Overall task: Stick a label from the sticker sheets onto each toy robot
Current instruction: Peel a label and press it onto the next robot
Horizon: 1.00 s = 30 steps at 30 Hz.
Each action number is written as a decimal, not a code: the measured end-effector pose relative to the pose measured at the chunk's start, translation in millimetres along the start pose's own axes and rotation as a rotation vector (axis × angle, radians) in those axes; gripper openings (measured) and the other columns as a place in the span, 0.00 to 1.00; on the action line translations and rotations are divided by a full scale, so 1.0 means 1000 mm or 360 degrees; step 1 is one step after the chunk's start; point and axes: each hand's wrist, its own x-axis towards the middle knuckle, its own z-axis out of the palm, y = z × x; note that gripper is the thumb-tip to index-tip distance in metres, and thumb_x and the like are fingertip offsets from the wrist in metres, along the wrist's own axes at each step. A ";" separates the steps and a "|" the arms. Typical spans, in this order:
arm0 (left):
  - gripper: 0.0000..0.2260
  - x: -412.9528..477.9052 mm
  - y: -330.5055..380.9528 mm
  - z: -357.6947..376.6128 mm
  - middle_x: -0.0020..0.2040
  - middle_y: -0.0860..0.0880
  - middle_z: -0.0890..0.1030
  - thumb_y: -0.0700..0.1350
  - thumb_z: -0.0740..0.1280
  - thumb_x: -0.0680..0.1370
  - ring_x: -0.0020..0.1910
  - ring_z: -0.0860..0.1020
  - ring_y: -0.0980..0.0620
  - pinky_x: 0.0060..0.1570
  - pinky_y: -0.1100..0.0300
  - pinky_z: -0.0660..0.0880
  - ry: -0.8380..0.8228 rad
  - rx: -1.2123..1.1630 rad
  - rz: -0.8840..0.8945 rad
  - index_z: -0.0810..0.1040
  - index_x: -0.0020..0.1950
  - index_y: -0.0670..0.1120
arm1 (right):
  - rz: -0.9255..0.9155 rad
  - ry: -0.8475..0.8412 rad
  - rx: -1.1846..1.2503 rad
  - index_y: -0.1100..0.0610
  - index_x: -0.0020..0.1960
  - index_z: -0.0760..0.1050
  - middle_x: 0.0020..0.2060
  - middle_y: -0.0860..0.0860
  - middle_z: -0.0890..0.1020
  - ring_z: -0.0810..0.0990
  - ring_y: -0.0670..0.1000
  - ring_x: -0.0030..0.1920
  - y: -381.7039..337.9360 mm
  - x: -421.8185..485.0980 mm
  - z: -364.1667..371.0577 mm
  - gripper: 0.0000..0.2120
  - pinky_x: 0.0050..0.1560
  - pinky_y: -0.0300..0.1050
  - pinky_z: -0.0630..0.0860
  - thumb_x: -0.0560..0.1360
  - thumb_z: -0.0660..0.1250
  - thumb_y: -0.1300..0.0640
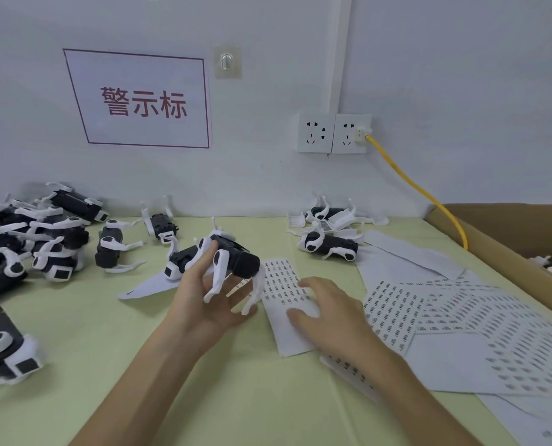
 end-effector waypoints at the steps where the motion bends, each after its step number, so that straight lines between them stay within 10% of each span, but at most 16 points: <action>1: 0.15 0.001 -0.001 -0.001 0.53 0.44 0.85 0.60 0.72 0.73 0.59 0.81 0.39 0.68 0.36 0.70 -0.0027 -0.0024 -0.0008 0.88 0.42 0.49 | 0.0052 0.0022 -0.0096 0.44 0.75 0.63 0.71 0.40 0.69 0.66 0.46 0.73 0.001 -0.001 0.002 0.28 0.73 0.50 0.54 0.77 0.64 0.39; 6: 0.15 -0.003 -0.010 0.005 0.49 0.44 0.86 0.59 0.75 0.72 0.55 0.84 0.40 0.63 0.42 0.76 -0.0049 0.0027 0.0008 0.87 0.39 0.48 | 0.0018 0.0001 -0.0008 0.43 0.78 0.59 0.69 0.42 0.73 0.68 0.48 0.71 -0.002 -0.001 0.006 0.37 0.74 0.50 0.54 0.74 0.69 0.39; 11: 0.20 -0.003 -0.014 0.005 0.32 0.47 0.81 0.57 0.73 0.74 0.38 0.84 0.44 0.34 0.54 0.78 -0.0002 -0.0066 0.0042 0.82 0.28 0.46 | 0.0016 0.0085 0.0414 0.44 0.75 0.63 0.69 0.43 0.72 0.73 0.47 0.68 -0.005 0.000 0.002 0.36 0.70 0.49 0.69 0.72 0.75 0.53; 20: 0.19 -0.004 -0.008 0.010 0.48 0.46 0.81 0.62 0.68 0.78 0.44 0.76 0.43 0.48 0.49 0.67 -0.0272 -0.0013 -0.0037 0.85 0.57 0.49 | 0.0016 0.0458 0.1191 0.43 0.58 0.79 0.62 0.44 0.79 0.84 0.47 0.51 -0.007 -0.002 -0.011 0.25 0.49 0.52 0.83 0.72 0.71 0.70; 24: 0.23 -0.007 -0.013 0.009 0.63 0.41 0.81 0.60 0.73 0.77 0.69 0.77 0.40 0.68 0.48 0.68 -0.0391 -0.0118 -0.0280 0.83 0.65 0.46 | -0.0042 0.0571 0.1234 0.45 0.52 0.83 0.54 0.38 0.83 0.81 0.39 0.53 -0.006 -0.001 -0.017 0.21 0.58 0.47 0.79 0.73 0.70 0.70; 30: 0.30 -0.012 -0.012 0.012 0.67 0.42 0.81 0.54 0.83 0.67 0.61 0.83 0.44 0.52 0.53 0.82 -0.0425 -0.0225 -0.0357 0.83 0.67 0.47 | -0.0071 0.0569 0.1202 0.46 0.54 0.83 0.56 0.39 0.81 0.77 0.40 0.59 -0.007 0.000 -0.017 0.20 0.67 0.53 0.75 0.74 0.68 0.69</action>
